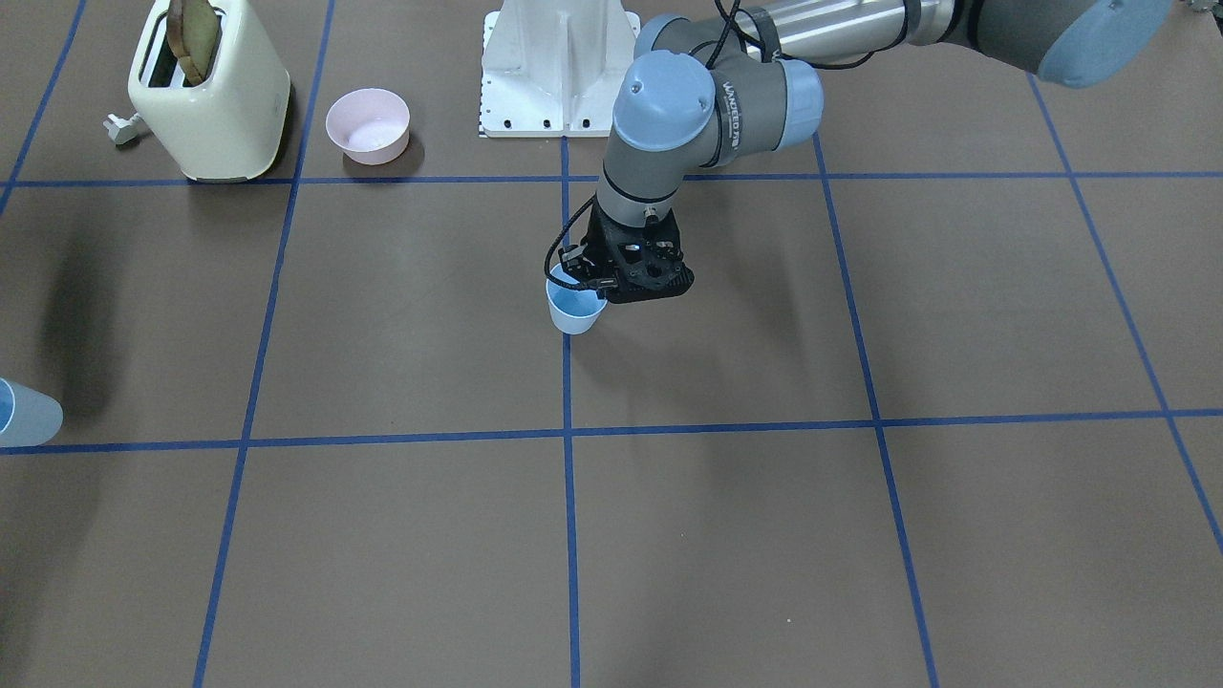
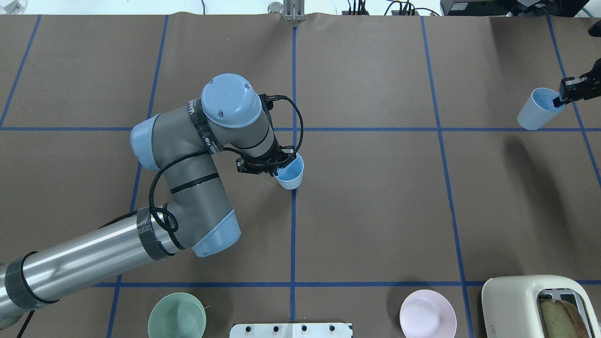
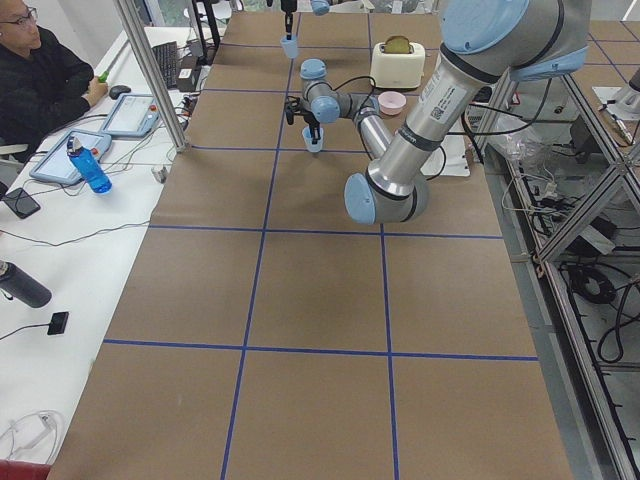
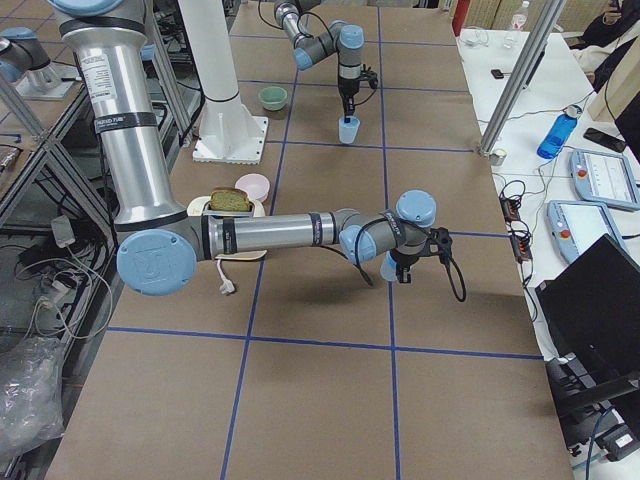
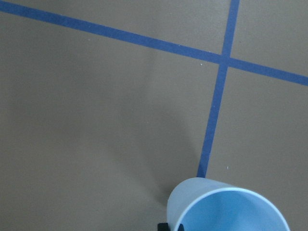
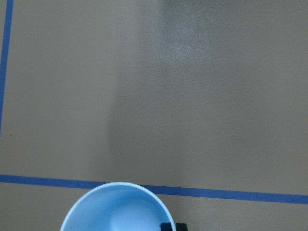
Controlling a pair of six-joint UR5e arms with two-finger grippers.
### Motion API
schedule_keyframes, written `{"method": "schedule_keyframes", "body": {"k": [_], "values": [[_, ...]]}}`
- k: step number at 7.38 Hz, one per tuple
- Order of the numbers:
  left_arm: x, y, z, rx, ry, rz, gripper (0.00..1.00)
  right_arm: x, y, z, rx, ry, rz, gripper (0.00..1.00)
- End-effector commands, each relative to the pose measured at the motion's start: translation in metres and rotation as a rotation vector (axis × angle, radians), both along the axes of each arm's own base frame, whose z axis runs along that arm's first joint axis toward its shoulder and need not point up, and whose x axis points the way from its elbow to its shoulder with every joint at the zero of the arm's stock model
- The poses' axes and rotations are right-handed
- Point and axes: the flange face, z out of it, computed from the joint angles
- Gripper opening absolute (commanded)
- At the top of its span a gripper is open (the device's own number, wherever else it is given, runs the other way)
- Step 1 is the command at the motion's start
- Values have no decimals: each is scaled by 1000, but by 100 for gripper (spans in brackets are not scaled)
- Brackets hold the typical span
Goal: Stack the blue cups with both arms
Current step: 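Lower the cup onto the table center with the left gripper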
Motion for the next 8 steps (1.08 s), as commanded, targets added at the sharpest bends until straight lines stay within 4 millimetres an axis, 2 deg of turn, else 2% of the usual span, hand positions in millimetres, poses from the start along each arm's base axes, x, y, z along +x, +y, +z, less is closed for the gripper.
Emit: {"method": "schedule_keyframes", "body": {"k": [1,6,7,8], "values": [[6,5,2,2,-2,7,0,0,-2,-3,-2,-1,1,0],[14,10,3,9,-2,-12,0,0,-2,-4,-2,0,1,0],[13,10,3,18,10,-13,30,0,-2,-4,-2,0,1,0],[13,10,3,21,21,-15,49,0,-2,-4,-2,0,1,0]]}}
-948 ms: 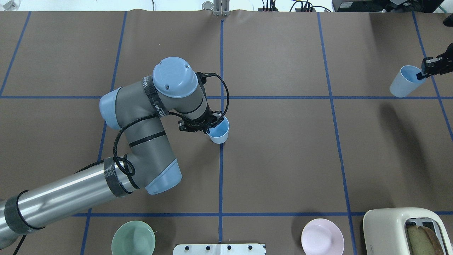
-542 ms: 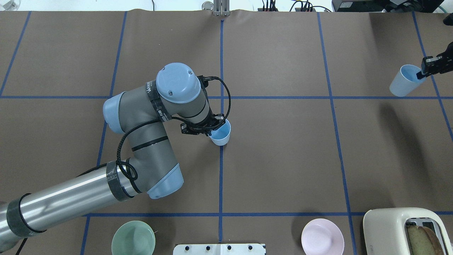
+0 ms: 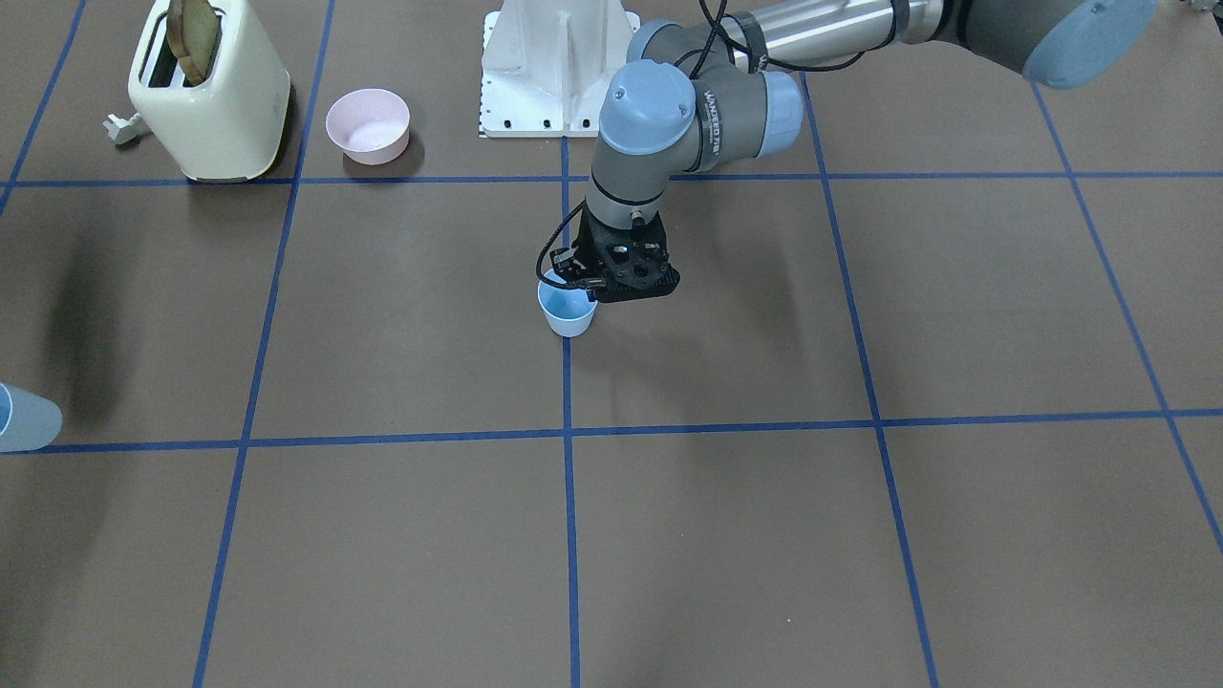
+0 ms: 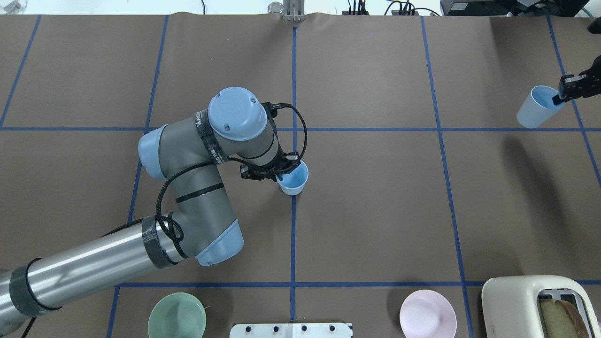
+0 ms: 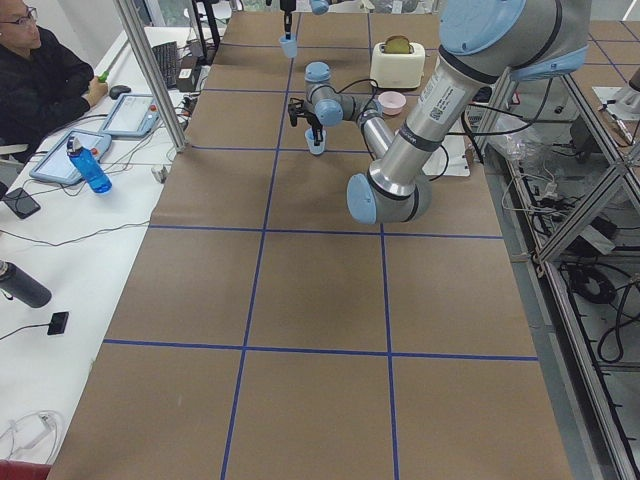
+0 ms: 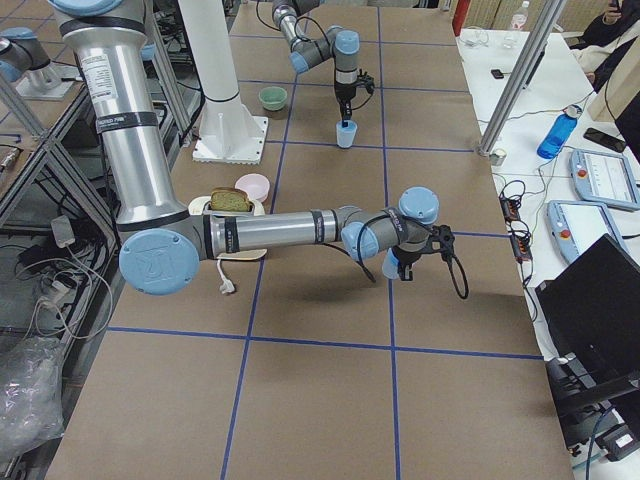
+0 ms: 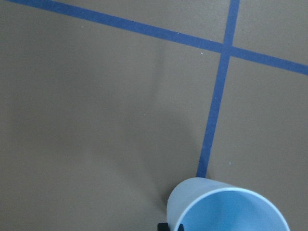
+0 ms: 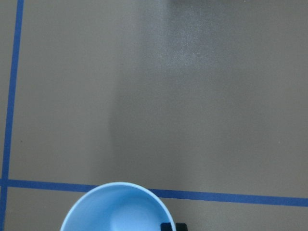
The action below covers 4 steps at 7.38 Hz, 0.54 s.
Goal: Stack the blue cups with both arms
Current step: 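Lower the cup onto the table center with the left gripper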
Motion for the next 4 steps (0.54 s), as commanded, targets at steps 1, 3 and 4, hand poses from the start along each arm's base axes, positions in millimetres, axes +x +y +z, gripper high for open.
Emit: {"method": "schedule_keyframes", "body": {"k": [1,3,4], "values": [[0,0,1,9,13,0,77,0,0,0,0,0,0,0],[-6,2,-6,20,26,5,97,-1,-5,-8,-1,-8,1,0],[-22,0,-16,43,49,3,97,-2,-20,-35,-19,-9,9,0]]}}
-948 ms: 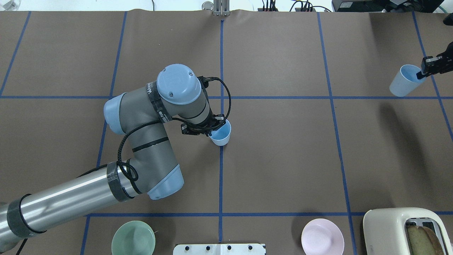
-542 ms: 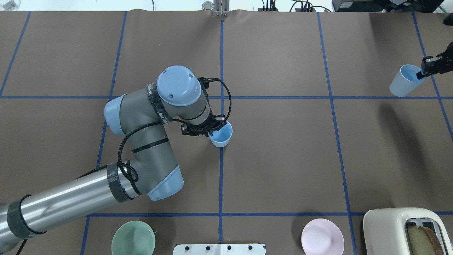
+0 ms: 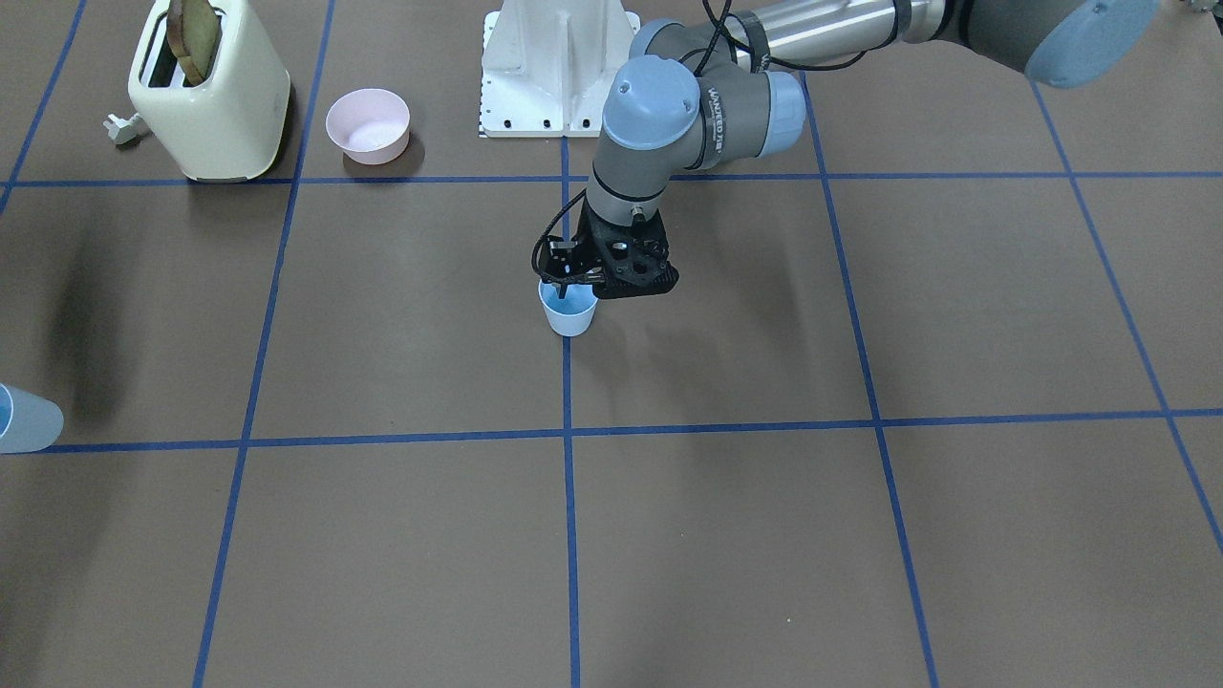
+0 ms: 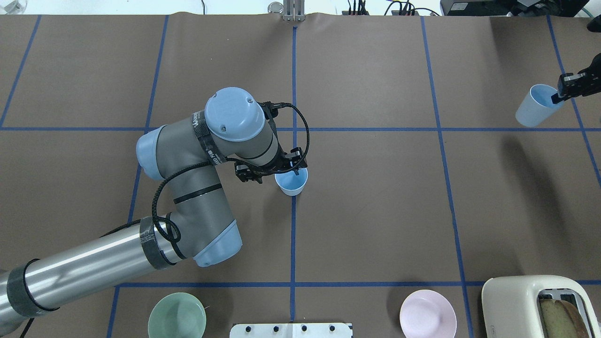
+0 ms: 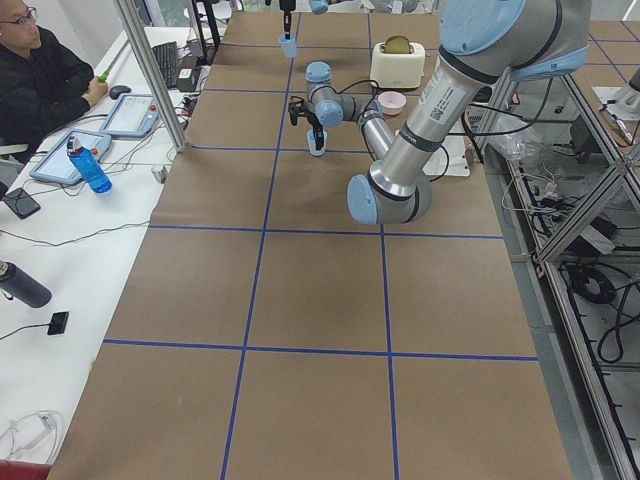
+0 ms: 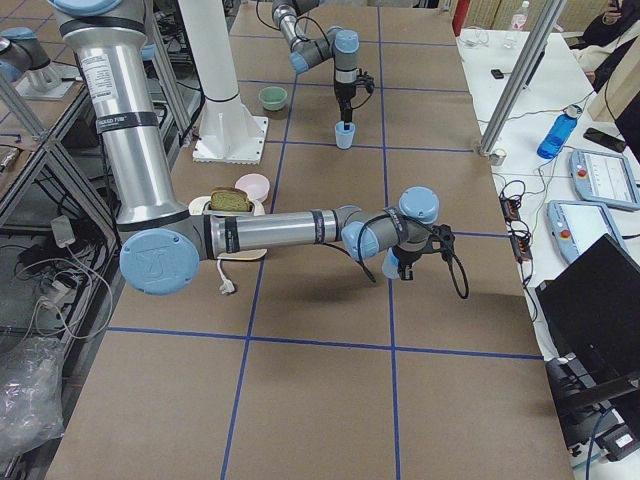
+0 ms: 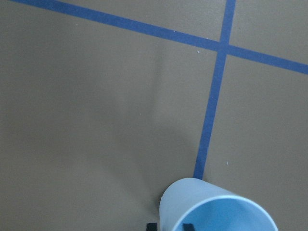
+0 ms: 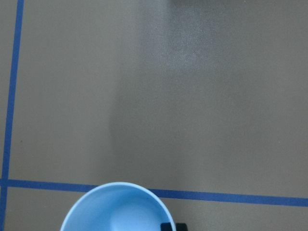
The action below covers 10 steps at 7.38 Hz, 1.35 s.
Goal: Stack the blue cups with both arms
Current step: 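Open the left gripper and withdraw it while the right gripper lifts its cup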
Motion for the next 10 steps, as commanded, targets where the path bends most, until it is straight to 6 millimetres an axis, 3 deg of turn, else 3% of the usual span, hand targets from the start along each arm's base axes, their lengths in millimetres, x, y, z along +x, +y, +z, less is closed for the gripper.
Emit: {"method": "schedule_keyframes", "body": {"k": [1,3,4,6,9,10], "values": [[-40,-4,-7,56,32,12,97,-4,-22,-57,-30,0,9,0],[-124,-42,20,68,66,51,97,-10,-33,-131,-84,-12,60,0],[-164,-66,37,78,69,57,97,-24,-29,-158,-101,-31,85,0],[-238,-107,73,147,54,91,97,-64,-21,-205,-140,-64,120,0],[-347,-156,133,255,-41,151,97,-127,11,-267,-189,-100,163,0],[-375,-168,158,277,-63,165,97,-152,28,-281,-197,-100,170,0]]}}
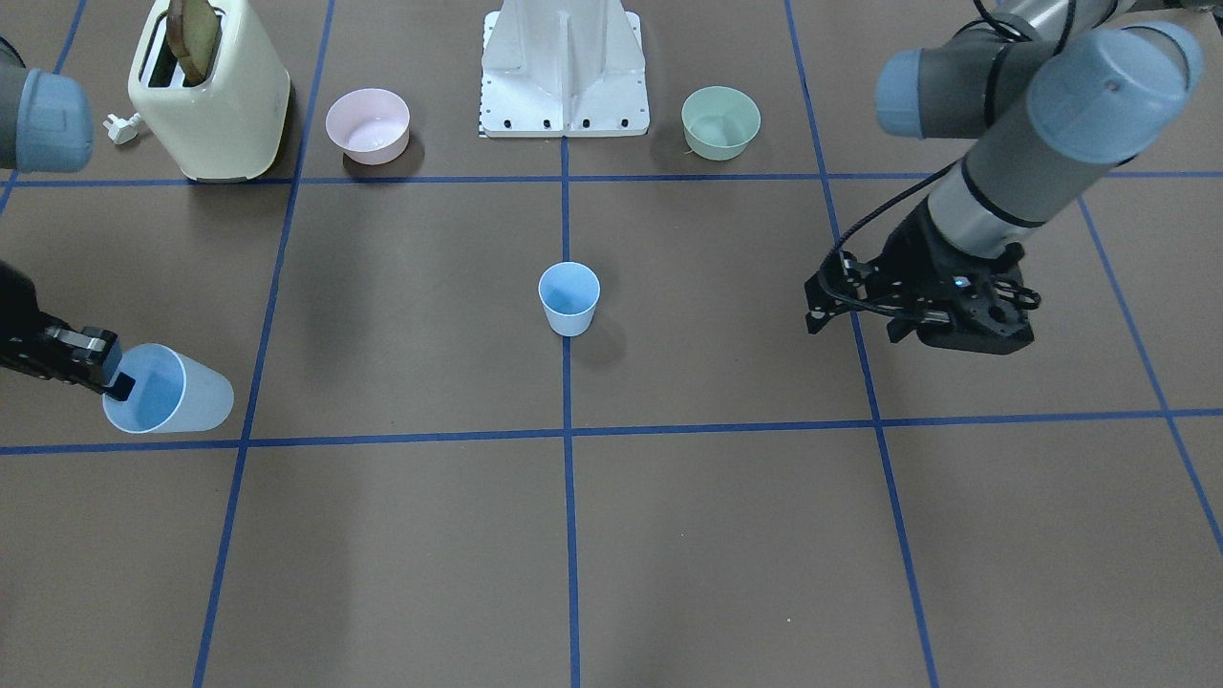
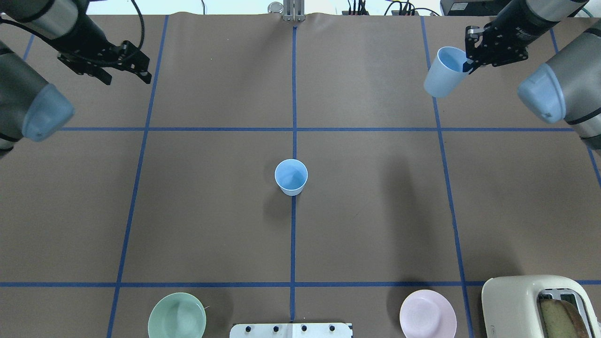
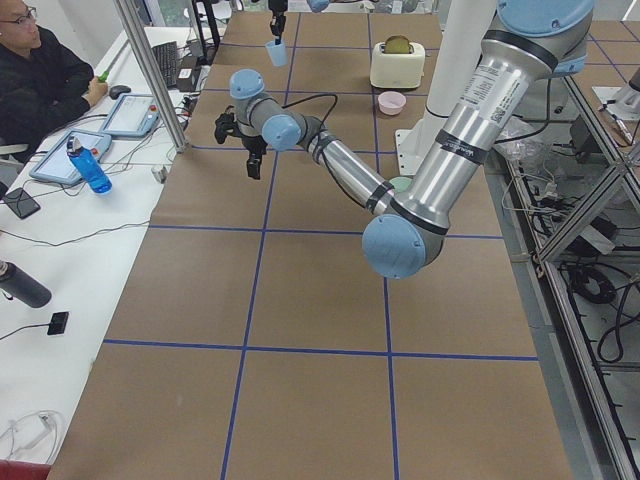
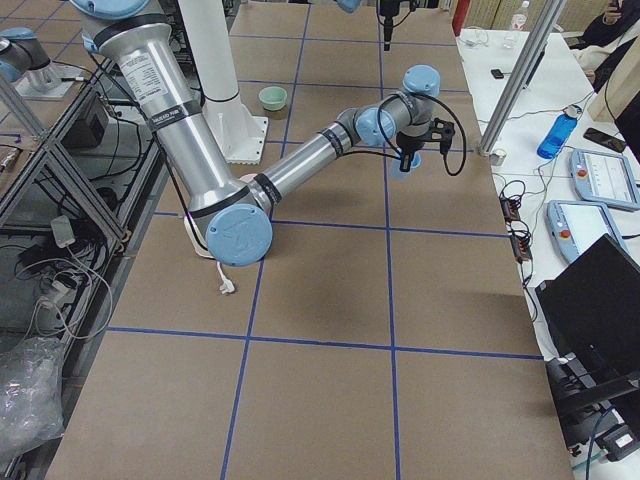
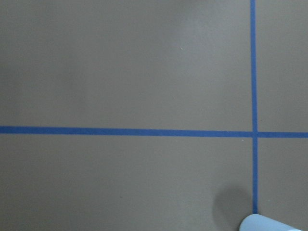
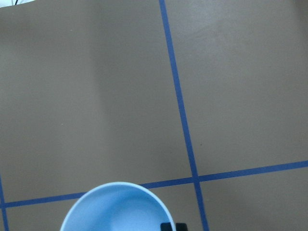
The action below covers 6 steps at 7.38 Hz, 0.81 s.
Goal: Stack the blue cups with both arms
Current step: 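Carry the held cup with the right gripper over the placed cup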
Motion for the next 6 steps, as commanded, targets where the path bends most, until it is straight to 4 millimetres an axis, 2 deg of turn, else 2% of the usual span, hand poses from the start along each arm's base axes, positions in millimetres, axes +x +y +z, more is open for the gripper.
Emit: {"method": "schedule_keyframes", "body": {"k": [1,2,4,5,6], "values": [[-61,-20,55,59,-51,37,97,-50,32,-36,-17,-7,23,0],[-86,-25,77,76,-58,54,97,-69,41,-50,-28,-14,34,0],[-121,-33,119,98,-51,93,97,-102,54,-76,-40,-21,58,0],[-130,-29,140,99,-62,108,97,-117,60,-85,-38,-21,62,0],[-150,-26,161,114,-74,116,97,-126,63,-94,-40,-27,67,0]]}}
